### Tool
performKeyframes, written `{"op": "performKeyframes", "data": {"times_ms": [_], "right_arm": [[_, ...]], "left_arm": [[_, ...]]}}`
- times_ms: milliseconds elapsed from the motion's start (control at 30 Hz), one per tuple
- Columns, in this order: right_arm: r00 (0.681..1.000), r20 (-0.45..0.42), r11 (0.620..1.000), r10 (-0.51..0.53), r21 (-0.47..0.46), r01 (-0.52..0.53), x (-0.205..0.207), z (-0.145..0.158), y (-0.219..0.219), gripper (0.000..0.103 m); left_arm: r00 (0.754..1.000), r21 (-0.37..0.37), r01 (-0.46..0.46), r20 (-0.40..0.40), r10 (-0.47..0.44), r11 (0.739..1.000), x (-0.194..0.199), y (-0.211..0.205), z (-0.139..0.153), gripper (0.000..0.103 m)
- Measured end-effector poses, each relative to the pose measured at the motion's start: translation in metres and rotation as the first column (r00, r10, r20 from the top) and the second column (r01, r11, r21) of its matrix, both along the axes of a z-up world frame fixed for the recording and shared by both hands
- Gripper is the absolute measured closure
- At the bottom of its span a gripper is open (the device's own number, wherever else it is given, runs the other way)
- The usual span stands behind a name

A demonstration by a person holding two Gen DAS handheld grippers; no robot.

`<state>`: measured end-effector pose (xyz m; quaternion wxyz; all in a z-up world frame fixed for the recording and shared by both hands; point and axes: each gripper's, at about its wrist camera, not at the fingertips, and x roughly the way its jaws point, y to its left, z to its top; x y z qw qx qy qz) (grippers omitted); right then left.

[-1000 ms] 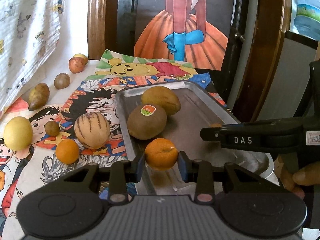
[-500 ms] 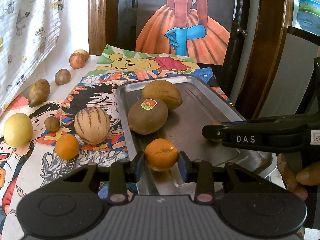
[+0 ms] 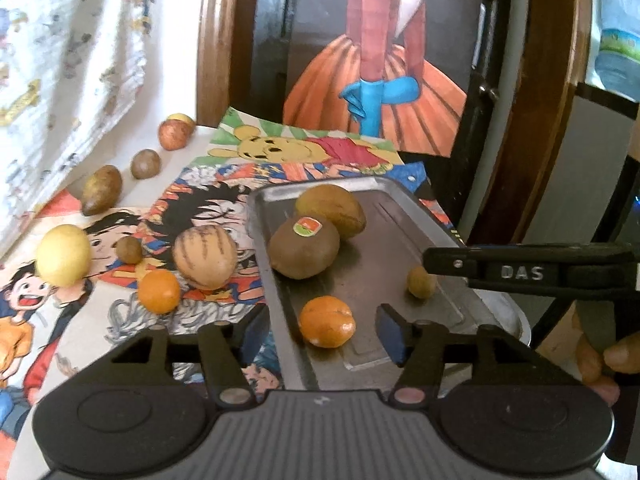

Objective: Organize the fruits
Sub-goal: 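Lower the orange and small brown fruit into the tray and open both tools, then withdraw both tools from the tray toward the remaining fruits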

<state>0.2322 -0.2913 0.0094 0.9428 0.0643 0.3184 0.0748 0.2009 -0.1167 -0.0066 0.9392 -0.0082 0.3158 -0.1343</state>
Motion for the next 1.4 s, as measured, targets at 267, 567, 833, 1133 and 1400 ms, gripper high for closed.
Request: {"op": "performKeyframes", "data": {"times_ms": [267,567,833,1133,1400], "right_arm": [[0.997,0.074,1.0,-0.003,0.013,0.002,-0.036,0.024,-0.003,0.028],[0.988,0.155,1.0,-0.001,0.015,-0.002,-0.092,0.048,0.001,0.005],[0.99,0.138,0.999,0.034,0.015,-0.036,-0.15,0.053,0.012,0.001],[0.992,-0.003,0.991,0.125,-0.046,-0.125,-0.181,0.043,0.038,0.001],[0.983,-0.086,0.987,0.161,-0.007,-0.162,-0.185,0.045,0.042,0.001]], "left_arm": [[0.992,-0.043,-0.115,0.05,0.117,0.992,-0.032,0.02,0.016,0.009],[0.972,-0.096,-0.206,0.098,0.216,0.974,-0.076,0.046,0.03,0.001],[0.953,-0.068,-0.298,0.033,0.301,0.952,-0.11,0.068,0.029,0.001],[0.931,-0.097,-0.364,-0.075,0.358,0.926,-0.142,0.098,0.018,0.001],[0.92,-0.11,-0.39,-0.093,0.381,0.914,-0.157,0.113,0.024,0.001]]}}
